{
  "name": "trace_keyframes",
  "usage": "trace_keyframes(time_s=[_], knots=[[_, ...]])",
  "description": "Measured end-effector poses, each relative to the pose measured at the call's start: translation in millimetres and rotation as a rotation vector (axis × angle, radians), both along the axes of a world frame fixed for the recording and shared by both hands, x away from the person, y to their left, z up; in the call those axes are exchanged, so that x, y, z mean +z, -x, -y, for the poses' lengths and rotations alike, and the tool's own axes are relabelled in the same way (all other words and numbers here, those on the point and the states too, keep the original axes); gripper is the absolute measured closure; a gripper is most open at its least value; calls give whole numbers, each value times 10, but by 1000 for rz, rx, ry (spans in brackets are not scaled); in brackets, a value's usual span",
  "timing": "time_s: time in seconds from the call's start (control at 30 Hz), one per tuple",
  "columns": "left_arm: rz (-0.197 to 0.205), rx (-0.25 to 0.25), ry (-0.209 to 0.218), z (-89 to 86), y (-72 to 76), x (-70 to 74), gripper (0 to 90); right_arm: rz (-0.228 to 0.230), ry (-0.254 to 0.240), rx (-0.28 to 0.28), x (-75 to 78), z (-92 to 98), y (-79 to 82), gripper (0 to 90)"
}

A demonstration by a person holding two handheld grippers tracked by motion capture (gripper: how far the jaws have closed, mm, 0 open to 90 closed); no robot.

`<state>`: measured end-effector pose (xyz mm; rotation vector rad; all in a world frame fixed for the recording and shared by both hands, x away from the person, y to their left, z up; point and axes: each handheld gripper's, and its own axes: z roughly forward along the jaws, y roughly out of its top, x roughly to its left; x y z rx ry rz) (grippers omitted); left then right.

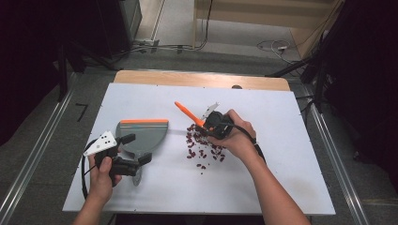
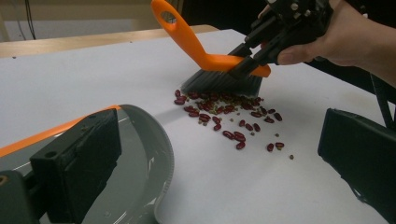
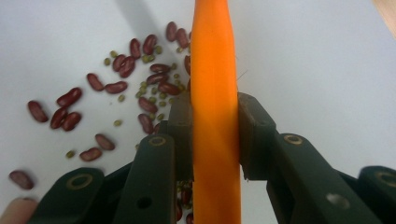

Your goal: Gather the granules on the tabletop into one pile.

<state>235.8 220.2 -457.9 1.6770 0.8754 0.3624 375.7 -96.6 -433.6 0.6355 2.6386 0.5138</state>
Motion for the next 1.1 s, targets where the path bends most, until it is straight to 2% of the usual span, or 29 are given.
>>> trace_keyframes(time_s=[0.17,0.27,0.33,0.37,0.43,0.47,0.53,0.57,0.63,0.67,0.7,0.73,0.77,0.8,0.87,0.97,1.1], knots=[[-4,0,-4,9,-1,-4,0,17,-32,-1,94,52,-19,691],[-4,2,3,1,0,-4,0,42,-39,-10,151,-8,-133,691],[-3,3,5,-7,-1,-2,0,62,-24,-9,136,-74,-202,691],[-3,5,7,-12,-1,0,0,87,-18,-10,115,-123,-257,691],[-3,6,9,-20,0,4,0,95,-18,-27,101,-150,-283,691],[-1,6,13,-25,-1,5,0,101,-27,-51,55,-211,-375,691],[-3,5,11,-33,-2,6,0,95,-28,-56,35,-227,-399,691],[-3,6,14,-35,-2,3,0,49,-42,-36,-24,-274,-423,691],[-4,4,15,-36,-2,1,0,43,-40,-23,-30,-288,-413,691],[-3,3,11,-36,-7,-5,0,25,-5,1,-36,-335,-339,690],[-3,3,11,-36,-7,-5,0,25,-5,1,-36,-335,-339,690],[-4,3,9,-35,-10,-8,0,25,7,40,-42,-339,-274,689],[-4,1,11,-32,-10,-8,0,22,9,45,-41,-331,-251,688],[-4,1,11,-28,-8,-7,0,24,5,51,-39,-315,-223,688],[-4,3,11,-20,-2,-3,0,0,-12,61,-32,-278,-165,688],[-6,5,8,-9,3,-2,0,7,-26,89,-19,-226,-112,689],[-10,5,13,5,5,-8,0,11,-54,87,51,-157,-73,690]])
